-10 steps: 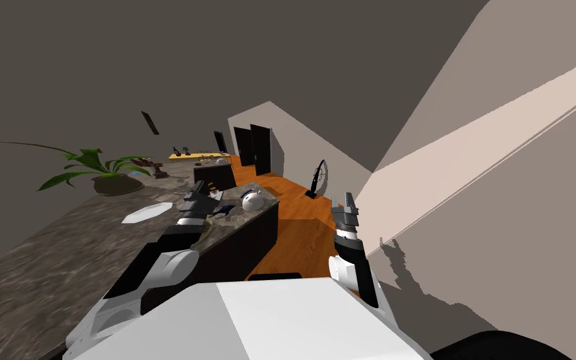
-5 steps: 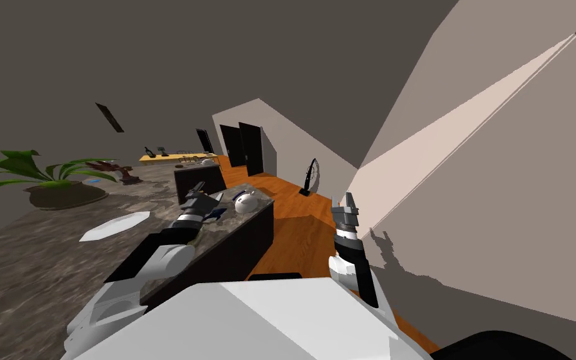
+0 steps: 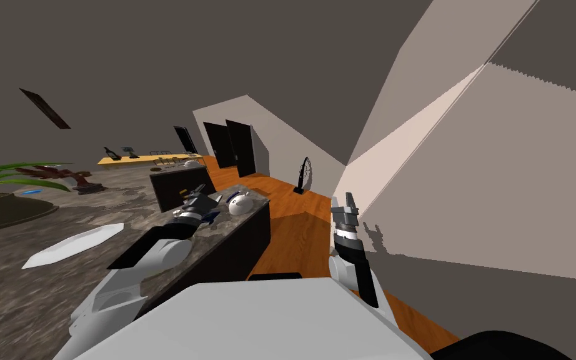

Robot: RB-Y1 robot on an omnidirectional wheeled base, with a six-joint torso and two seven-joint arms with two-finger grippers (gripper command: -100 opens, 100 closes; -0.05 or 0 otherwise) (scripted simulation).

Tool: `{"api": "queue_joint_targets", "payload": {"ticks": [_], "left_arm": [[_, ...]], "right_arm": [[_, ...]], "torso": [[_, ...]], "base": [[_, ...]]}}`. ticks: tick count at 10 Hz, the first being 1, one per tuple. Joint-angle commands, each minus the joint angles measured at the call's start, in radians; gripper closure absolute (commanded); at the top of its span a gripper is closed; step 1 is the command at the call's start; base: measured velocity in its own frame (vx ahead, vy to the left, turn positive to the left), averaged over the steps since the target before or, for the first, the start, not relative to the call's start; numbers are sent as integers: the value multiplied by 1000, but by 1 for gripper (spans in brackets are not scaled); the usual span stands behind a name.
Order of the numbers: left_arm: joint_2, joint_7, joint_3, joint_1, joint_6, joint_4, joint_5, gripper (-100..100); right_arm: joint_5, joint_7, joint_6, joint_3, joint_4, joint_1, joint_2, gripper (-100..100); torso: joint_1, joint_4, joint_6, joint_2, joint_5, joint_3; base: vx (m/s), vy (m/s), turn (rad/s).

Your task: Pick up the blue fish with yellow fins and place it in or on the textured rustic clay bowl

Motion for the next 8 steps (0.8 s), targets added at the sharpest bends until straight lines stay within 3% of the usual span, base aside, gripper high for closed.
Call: {"api": "queue_joint_targets", "payload": {"ticks": [1,7,8], "left_arm": [[9,11,22,-10,50,26,30,-100],[15,24,79,-52,185,104,87,-100],[15,24,79,-52,185,104,87,-100]], "right_arm": [[0,0,0,0,0,0,0,0],[0,0,0,0,0,0,0,0],[0,0,0,0,0,0,0,0]], "torso": [[0,0,0,0,0,0],[1,0,-1,1,0,1],[2,0,0,0,0,0]], "base": [[-30,65,-285],[-47,69,-157],[-28,57,-69]]}}
